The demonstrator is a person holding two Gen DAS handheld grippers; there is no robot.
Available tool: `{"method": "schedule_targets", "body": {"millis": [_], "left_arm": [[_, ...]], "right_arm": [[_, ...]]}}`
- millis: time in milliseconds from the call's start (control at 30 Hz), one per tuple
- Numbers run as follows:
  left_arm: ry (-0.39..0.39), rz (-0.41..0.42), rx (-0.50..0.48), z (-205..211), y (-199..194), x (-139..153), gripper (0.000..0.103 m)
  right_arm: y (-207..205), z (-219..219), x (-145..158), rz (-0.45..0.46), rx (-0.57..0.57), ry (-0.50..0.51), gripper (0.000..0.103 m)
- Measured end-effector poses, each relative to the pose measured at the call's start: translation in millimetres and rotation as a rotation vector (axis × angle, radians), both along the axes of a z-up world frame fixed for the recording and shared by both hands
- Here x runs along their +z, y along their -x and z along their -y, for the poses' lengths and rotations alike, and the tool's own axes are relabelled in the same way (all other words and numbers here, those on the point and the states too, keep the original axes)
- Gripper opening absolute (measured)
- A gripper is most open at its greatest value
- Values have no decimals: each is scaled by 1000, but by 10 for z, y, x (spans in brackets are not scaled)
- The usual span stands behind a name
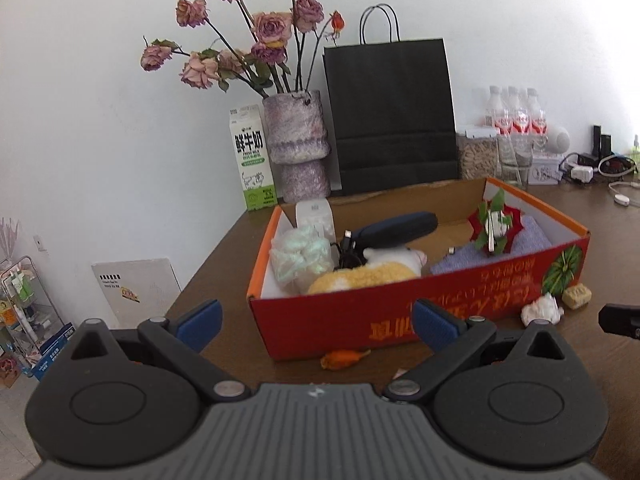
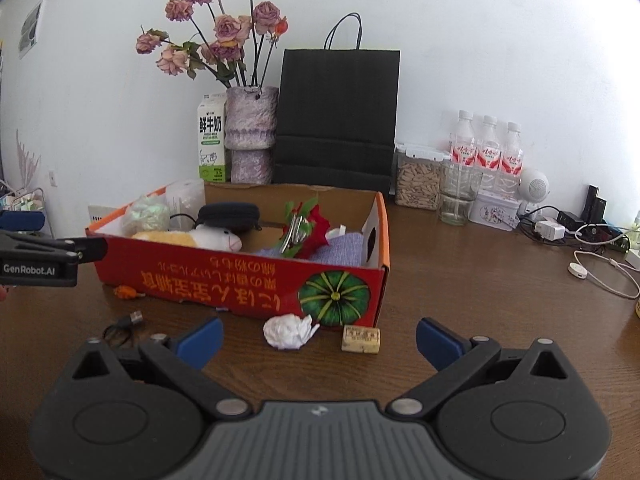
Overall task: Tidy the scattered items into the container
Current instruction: 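Withdraw both tools from the box toward the cable and tissue, then grasp the black USB cable with the left gripper while the right gripper grasps the white tissue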
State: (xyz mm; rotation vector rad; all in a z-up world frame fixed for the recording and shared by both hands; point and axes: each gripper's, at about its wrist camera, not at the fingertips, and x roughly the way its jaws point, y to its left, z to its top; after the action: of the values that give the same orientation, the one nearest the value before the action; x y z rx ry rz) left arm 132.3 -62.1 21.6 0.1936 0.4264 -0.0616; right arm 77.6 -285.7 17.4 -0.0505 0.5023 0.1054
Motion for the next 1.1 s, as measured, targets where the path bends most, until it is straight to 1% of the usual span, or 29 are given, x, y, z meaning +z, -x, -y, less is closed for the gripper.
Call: {"method": "schedule_targets", "body": {"millis": [167, 300, 433, 533, 567, 633, 700, 733, 767, 800, 833, 867, 1033, 1100], "left_arm": [[-19, -92, -19, 20, 35, -272, 103], [-13, -153, -41, 56, -9, -404, 103], [-27, -176, -42, 116, -40, -455, 103], [-18, -195, -53, 129, -49, -476, 100], [-20, -198, -56, 136, -47, -480, 97], [-24, -202, -57, 144, -47, -488, 88], [-17, -216, -64, 141, -56, -496, 71], [-7, -222, -70, 134, -61, -501, 68], [8, -225, -81, 125, -61, -500, 57], [23, -228, -91, 121, -68, -497, 42], [38, -232, -96, 119, -79, -497, 34], [48, -234, -94, 119, -96, -497, 29], [68, -235, -71, 126, -203, -501, 27], [75, -238, -65, 122, -249, -499, 27]], "right_arm": [[18, 26, -144, -79, 7, -29, 103], [-11, -7, -204, -111, 16, -16, 103], [-97, -58, -225, -129, 26, -14, 103], [-162, -119, -234, -134, 38, 0, 102], [-180, -135, -235, -135, 43, 2, 102], [-222, -169, -237, -137, 48, 3, 102], [-255, -192, -244, -140, 48, 0, 102], [-271, -202, -246, -142, 49, -3, 102], [-287, -211, -248, -145, 50, -6, 102], [-305, -221, -250, -146, 50, -8, 102], [-324, -230, -249, -146, 50, -9, 102], [-350, -239, -248, -146, 49, -10, 102], [-529, -301, -260, -150, 49, -5, 98], [-624, -319, -281, -161, 44, -3, 94]]}}
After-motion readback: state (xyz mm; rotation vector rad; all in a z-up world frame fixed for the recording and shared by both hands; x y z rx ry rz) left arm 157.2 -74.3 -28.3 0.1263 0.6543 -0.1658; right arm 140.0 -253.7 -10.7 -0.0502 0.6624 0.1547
